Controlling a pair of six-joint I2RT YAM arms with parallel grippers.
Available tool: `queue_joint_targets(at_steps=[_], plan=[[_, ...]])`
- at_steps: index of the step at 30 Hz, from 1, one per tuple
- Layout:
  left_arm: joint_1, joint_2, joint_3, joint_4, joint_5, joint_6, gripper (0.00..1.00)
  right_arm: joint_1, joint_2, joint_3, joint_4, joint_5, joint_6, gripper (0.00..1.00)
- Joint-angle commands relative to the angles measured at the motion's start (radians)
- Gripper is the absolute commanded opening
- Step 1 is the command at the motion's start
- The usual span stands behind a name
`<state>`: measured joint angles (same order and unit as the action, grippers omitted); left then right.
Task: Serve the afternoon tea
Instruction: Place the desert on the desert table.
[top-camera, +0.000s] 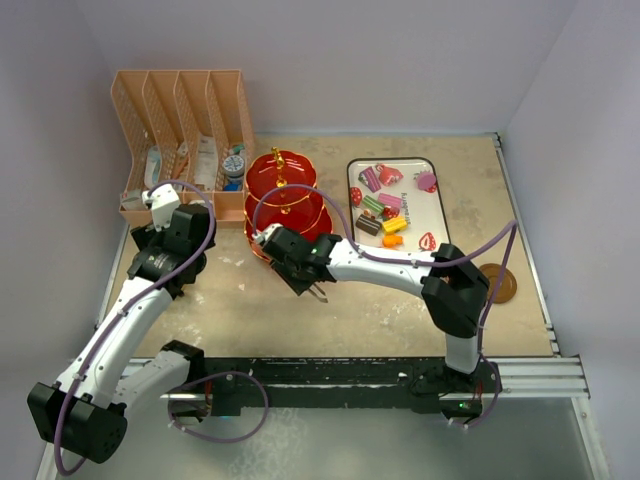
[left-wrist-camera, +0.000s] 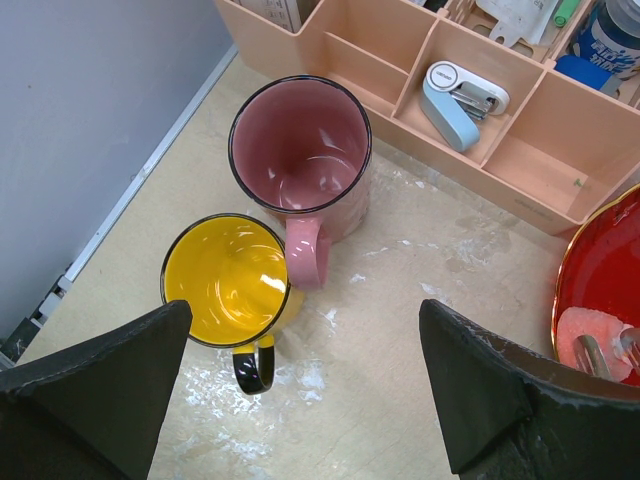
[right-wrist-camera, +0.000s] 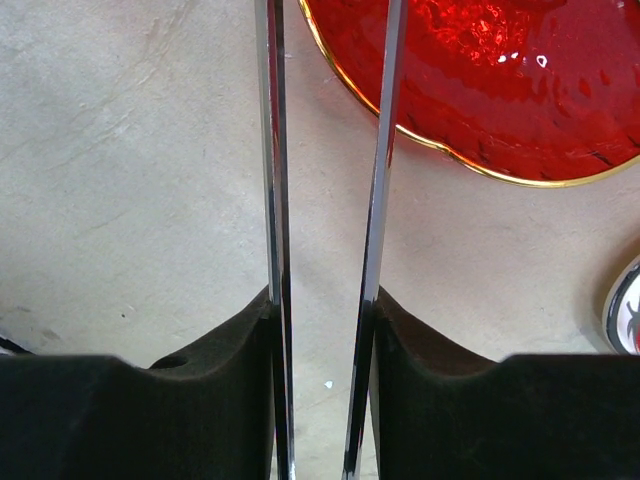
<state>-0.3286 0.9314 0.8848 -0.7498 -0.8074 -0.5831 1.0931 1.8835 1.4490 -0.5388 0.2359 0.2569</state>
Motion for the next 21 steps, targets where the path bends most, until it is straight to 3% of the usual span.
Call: queue_joint_targets(at_steps=[1,11,21], plan=[[-0.003,-0.002,0.016,0.013,-0.008,-0.001,0.93,0.006,-0.029,0.060,-0.056,0.051,-0.026,0.38],[-0.002,0.004,0.017,0.014,-0.006,0.002,0.93,0.013,-0.021,0.079,-0.098,0.082,-0.052,0.38],[-0.003,0.000,0.016,0.013,-0.007,0.001,0.93,0.016,-0.095,0.069,-0.054,-0.030,-0.031,0.39]])
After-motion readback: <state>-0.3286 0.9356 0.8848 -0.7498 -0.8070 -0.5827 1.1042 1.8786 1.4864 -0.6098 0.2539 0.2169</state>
